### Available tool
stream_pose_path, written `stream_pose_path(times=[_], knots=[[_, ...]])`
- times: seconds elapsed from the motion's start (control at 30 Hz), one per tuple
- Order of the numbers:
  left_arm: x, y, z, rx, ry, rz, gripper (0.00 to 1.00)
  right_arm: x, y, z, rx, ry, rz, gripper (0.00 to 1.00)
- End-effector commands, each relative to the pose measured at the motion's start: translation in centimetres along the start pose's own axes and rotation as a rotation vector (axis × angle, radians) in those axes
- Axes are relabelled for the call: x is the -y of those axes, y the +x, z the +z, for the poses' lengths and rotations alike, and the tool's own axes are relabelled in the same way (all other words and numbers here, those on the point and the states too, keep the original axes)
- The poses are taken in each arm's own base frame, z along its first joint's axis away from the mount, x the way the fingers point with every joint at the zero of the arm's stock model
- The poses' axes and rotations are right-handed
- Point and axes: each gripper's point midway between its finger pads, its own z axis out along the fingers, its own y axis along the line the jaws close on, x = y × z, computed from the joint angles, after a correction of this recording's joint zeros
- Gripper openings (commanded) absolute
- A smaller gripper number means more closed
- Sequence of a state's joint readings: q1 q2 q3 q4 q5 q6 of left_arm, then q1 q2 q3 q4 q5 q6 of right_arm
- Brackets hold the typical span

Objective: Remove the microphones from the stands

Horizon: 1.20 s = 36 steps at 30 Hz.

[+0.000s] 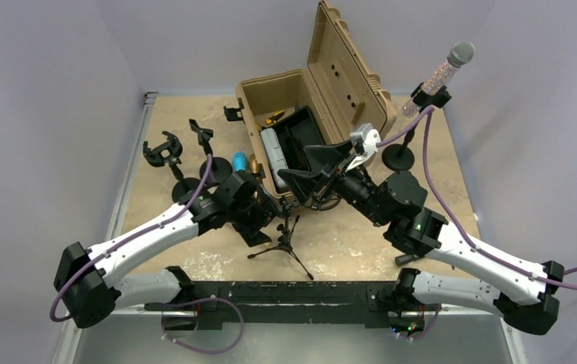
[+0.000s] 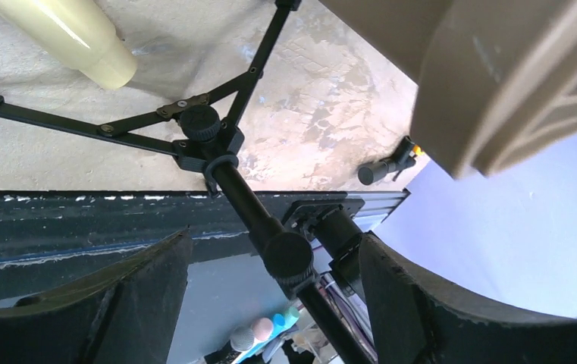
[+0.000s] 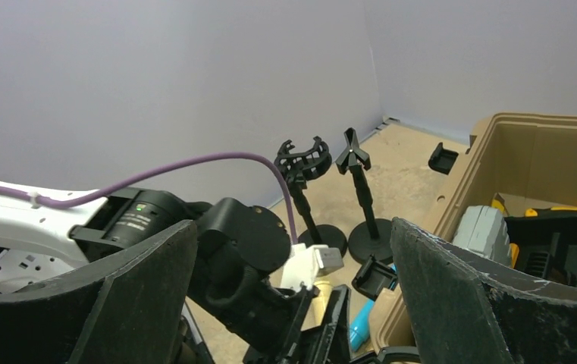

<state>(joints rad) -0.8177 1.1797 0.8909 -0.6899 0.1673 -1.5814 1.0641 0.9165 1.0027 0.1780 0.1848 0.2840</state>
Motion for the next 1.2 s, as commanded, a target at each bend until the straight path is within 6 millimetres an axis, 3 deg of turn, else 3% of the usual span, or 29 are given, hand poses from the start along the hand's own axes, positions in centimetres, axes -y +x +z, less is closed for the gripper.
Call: stream_pose_path(times=[0.0, 0.1, 0.17, 0.37, 0.67, 0.83, 1.0, 1.17], knots=[[1.2, -0.9, -1.2, 0.059, 0.103, 0.010, 0.77, -0.6, -0.8, 0.4, 0.033, -0.029, 0.010, 0.97], [1.5, -2.1, -1.9, 0.135, 0.123, 0.059, 0.74, -0.7, -0.8, 0.5, 0.032, -0.030, 0.014, 0.97], [1.7, -2.4, -2.0, 0.156, 0.137, 0.072, 0.66, -0.6, -0.7, 0.5, 0.032, -0.026, 0.016, 0.97], [1.3, -2.2, -0.4, 0.147, 0.218, 0.008, 0.48, -0.4, -0.3, 0.5, 0.026, -0.022, 0.022, 0.97], [2.3, -2.2, 0.0, 0.212, 0.320, -0.007, 0.49, -0.6, 0.5, 0.9, 0.010, -0.034, 0.025, 0.97], [3.4, -1.6, 0.1, 0.195, 0.321, 0.015, 0.55, -0.6, 0.6, 0.9, 0.007, -0.033, 0.027, 0.96], [3.0, -0.6, 0.5, 0.158, 0.307, 0.001, 0.37, -0.5, 0.6, 0.9, 0.008, -0.030, 0.027, 0.96], [3.7, 0.1, 0.0, 0.140, 0.317, 0.013, 0.37, -0.5, 0.8, 0.9, 0.006, -0.031, 0.023, 0.96]])
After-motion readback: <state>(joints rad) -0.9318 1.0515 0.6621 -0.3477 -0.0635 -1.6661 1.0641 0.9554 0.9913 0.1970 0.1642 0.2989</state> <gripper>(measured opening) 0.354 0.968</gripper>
